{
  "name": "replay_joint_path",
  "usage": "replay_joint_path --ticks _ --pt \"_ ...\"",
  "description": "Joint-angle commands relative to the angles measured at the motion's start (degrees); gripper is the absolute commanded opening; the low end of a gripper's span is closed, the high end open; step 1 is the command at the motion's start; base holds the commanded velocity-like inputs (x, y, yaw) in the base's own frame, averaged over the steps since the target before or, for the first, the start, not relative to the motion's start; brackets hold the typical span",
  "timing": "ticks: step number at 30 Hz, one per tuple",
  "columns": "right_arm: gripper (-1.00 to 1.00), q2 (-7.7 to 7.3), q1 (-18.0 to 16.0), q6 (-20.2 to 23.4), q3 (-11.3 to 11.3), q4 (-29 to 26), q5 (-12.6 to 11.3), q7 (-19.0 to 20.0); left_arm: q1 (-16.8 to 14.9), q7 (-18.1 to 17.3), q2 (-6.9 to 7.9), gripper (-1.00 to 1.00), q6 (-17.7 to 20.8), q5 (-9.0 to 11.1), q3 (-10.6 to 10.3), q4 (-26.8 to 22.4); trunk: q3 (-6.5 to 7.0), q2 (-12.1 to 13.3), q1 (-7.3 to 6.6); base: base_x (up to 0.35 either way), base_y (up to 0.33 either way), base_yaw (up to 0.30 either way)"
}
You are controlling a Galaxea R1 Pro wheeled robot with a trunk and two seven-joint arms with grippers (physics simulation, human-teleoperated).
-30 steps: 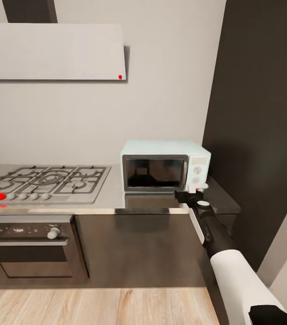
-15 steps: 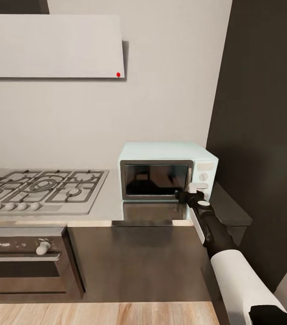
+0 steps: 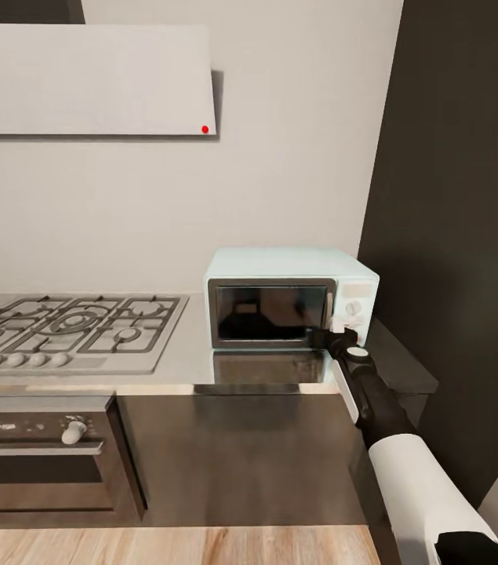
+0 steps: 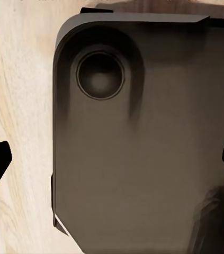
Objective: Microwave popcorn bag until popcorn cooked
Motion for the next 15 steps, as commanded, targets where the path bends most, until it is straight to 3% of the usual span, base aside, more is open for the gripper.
replay_joint_path --ticks 1,7,9,15 --pt "1.0 -0.03 -0.03 0.35 -0.06 -0.41 0.39 0.0 -0.02 0.0 -0.03 1.0 -0.05 0.39 0.02 -0.03 -0.06 -0.03 0.0 0.034 0.0 0.0" --pt "1.0 -0.14 -0.03 0.28 -0.08 -1.56 0.06 -0.05 -0.03 -0.01 -0.02 1.0 -0.02 0.39 -0.02 -0.03 -0.06 -0.03 0.0 0.164 0.0 0.0" --pt "1.0 -0.14 1.44 0.25 -0.08 -3.32 0.11 -0.06 -0.04 0.0 0.02 1.0 -0.05 0.39 -0.02 -0.03 -0.06 -0.03 0.0 0.154 0.0 0.0" --pt "1.0 -0.14 3.2 0.32 -0.08 -5.98 -1.36 -0.11 -0.03 0.0 0.01 1.0 -0.06 0.39 -0.03 -0.03 -0.06 -0.03 0.0 0.022 0.0 0.0"
